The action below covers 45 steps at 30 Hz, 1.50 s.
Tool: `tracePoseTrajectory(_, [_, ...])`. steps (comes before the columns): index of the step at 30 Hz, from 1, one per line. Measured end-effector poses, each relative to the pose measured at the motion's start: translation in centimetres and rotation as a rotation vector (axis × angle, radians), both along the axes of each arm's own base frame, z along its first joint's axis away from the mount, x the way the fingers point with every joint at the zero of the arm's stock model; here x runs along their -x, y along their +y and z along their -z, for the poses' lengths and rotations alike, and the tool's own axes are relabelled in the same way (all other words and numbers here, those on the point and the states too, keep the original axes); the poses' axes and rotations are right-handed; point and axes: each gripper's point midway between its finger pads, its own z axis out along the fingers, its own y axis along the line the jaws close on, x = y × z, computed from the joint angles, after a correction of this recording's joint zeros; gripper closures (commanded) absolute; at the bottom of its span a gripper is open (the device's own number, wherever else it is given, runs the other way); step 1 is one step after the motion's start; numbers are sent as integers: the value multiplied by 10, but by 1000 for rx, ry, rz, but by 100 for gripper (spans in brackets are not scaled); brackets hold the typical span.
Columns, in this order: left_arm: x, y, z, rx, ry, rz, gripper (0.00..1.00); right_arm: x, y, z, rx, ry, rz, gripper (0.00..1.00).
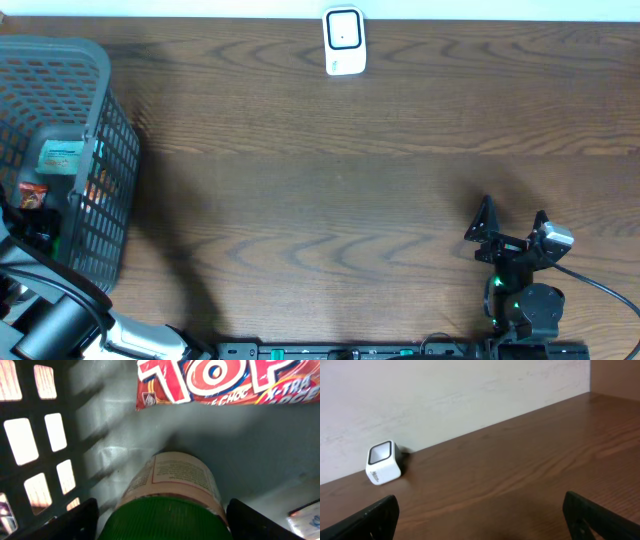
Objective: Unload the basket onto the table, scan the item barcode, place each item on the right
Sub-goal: 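Reach the left gripper into the basket and grasp the green-lidded jar, then lift the jar out and carry it toward the white scanner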
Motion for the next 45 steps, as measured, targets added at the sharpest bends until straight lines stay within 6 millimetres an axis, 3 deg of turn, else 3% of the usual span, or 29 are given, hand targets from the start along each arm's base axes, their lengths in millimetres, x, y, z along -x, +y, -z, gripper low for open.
tracePoseTrajectory(8, [1, -3, 0, 11, 2, -1, 47, 0, 0, 0, 0, 0, 0, 1])
tracePoseTrajectory(17, [-5, -8, -3, 37, -42, -1, 47, 0, 0, 0, 0, 0, 0, 1])
tracePoseTrajectory(20, [-13, -10, -19, 27, -106, 2, 47, 0, 0, 0, 0, 0, 0, 1])
tracePoseTrajectory(24, [-33, -5, -84, -90, -290, 22, 46, 0, 0, 0, 0, 0, 0, 1])
tracePoseTrajectory(29, [-42, -15, -204, -329, -575, 79, 42, 0, 0, 0, 0, 0, 0, 1])
tracePoseTrajectory(30, [-41, -24, -232, -382, -653, 102, 41, 0, 0, 0, 0, 0, 0, 1])
tracePoseTrajectory(32, [-36, -45, -269, -440, -761, 137, 41, 0, 0, 0, 0, 0, 0, 1])
tracePoseTrajectory(35, [-27, -91, -316, -476, -941, 204, 40, 0, 0, 0, 0, 0, 0, 1])
tracePoseTrajectory(40, [-25, -167, -358, -398, -1179, 346, 41, 0, 0, 0, 0, 0, 0, 1])
tracePoseTrajectory(45, [-30, -223, -360, -217, -1262, 472, 41, 0, 0, 0, 0, 0, 0, 1])
